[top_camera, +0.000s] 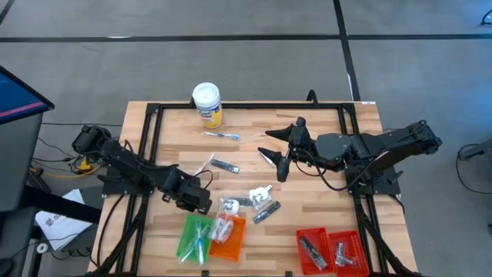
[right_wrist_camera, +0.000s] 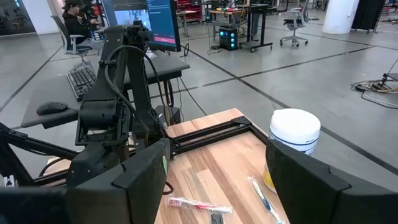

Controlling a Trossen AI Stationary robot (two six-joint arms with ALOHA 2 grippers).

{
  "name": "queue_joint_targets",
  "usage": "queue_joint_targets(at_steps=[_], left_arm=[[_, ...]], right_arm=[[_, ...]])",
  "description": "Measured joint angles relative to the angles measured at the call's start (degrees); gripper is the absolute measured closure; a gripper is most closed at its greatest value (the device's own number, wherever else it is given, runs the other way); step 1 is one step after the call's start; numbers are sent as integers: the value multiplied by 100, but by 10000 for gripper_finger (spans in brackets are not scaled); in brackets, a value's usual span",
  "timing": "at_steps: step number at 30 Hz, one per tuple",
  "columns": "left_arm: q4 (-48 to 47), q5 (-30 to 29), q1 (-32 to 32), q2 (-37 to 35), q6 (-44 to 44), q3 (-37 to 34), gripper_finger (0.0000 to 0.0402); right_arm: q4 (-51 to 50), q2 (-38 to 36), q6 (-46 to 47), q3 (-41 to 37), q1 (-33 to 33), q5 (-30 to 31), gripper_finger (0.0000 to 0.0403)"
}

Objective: Pick & Place Travel size toiletries
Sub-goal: Adjust the green basket, then put the silver nail cutter into the right red basket

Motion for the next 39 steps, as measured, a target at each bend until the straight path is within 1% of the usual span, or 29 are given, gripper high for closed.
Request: queue_joint_targets(at_steps=[19,21,24,27,29,36,39], left_arm=[[20,271,-390,0,-328,0,401],[9,124,-396,-12,-358,0,401],[-33,-274,-354,-109,-459,0,401],[-48,-697,-166,-214,-459,0,401],[-52,-835,27,-277,-409,4,401],[-50,-846,1103,-321,653,4,401],[-19,-709,1697,-321,1112,4,400]], right_arm=[[-28,0,-61,2,0,0,143],[-42,0,-61,2,0,0,143],[-69,0,-61,2,-2,0,143],[-106,0,-60,4,-2,1,143],[-121,0,-59,4,-2,0,143],[-161,-49,-59,4,-2,-5,143],[-176,-122,-57,8,-2,-248,143]])
